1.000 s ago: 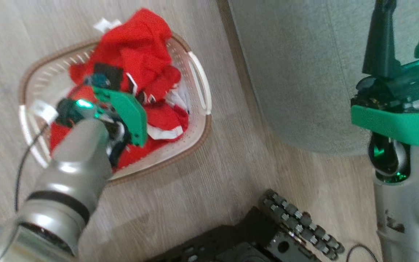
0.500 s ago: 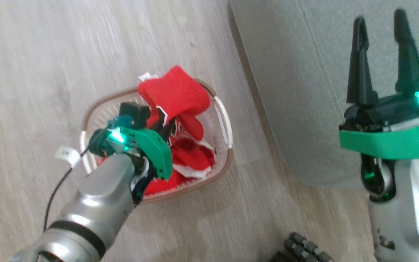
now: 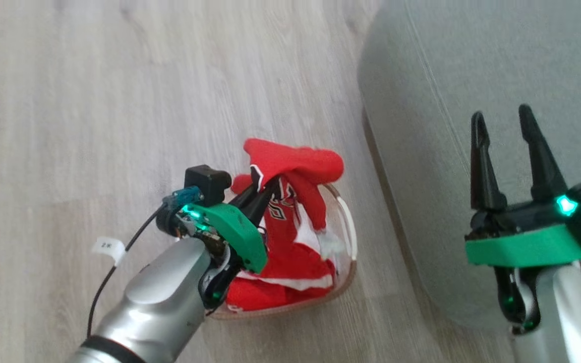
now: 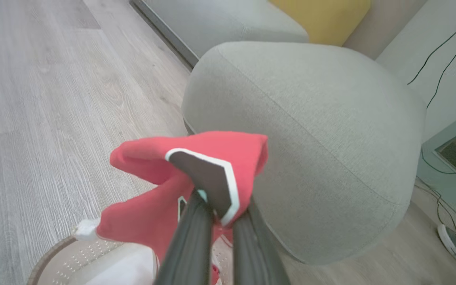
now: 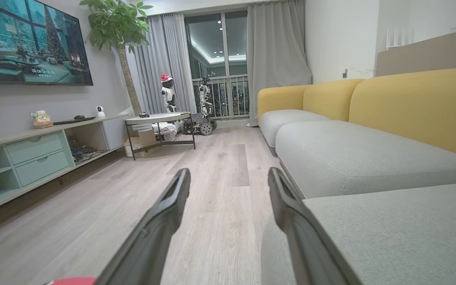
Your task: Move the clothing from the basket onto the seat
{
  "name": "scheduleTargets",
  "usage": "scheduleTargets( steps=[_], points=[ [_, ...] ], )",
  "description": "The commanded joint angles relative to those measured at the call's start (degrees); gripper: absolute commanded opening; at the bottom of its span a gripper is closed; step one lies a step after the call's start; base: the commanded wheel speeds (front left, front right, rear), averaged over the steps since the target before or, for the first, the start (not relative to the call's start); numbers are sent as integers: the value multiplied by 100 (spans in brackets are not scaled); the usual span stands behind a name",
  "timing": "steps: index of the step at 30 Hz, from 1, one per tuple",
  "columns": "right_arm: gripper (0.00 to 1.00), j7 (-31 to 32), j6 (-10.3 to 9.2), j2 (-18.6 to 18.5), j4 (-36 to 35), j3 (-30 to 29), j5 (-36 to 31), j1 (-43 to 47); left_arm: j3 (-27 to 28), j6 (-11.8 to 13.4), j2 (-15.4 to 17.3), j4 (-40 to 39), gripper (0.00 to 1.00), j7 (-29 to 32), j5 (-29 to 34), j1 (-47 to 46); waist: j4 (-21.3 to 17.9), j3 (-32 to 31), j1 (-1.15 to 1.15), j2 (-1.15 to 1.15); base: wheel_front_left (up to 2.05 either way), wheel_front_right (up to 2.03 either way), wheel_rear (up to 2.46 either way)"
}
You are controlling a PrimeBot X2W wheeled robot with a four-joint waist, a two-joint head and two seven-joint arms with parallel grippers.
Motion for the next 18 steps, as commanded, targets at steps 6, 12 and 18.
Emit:
scheduleTargets(
  steps=[6, 12, 18],
  points=[
    [100, -36, -1, -174, -71, 209, 84, 377, 353, 266, 277, -1042, 0, -64, 93, 9, 436, -784, 1, -1, 0, 0, 0],
    [100, -36, -1, -232, 16, 380, 168, 711, 426, 445, 467, -1697, 0, 150, 53, -30, 563, -1123, 1, -1, 0, 0, 0],
    [100, -36, -1, -256, 53, 640, 256, 934, 574, 694, 697, -2530, 0, 454, 41, -268, 674, -1288, 1, -1, 0, 0, 0]
  ],
)
